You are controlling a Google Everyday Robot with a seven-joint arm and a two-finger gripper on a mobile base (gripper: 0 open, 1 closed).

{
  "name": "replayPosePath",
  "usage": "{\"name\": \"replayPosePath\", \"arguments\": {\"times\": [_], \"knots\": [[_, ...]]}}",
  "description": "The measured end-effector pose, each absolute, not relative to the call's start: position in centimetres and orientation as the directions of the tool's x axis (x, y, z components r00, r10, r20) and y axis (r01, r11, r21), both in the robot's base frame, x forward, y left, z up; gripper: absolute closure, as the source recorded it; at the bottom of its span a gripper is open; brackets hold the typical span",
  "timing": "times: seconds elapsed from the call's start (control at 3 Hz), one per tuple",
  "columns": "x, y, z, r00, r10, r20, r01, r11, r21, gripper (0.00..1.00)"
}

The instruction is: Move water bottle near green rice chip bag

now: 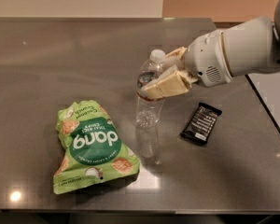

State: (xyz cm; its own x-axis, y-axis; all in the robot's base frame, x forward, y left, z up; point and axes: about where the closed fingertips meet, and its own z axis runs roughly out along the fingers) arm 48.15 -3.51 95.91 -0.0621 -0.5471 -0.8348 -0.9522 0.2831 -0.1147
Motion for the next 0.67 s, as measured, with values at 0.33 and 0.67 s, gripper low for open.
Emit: {"name": "replayPosePath", "arguments": {"times": [0.33,0.67], "knots": [[47.6,-2.79,95.35,-0.057,-0.557,-0.829,-0.958,0.263,-0.111,0.84],[47.26,-2.37,94.76,-0.058,-0.571,-0.819,-0.963,0.249,-0.105,0.61]]}}
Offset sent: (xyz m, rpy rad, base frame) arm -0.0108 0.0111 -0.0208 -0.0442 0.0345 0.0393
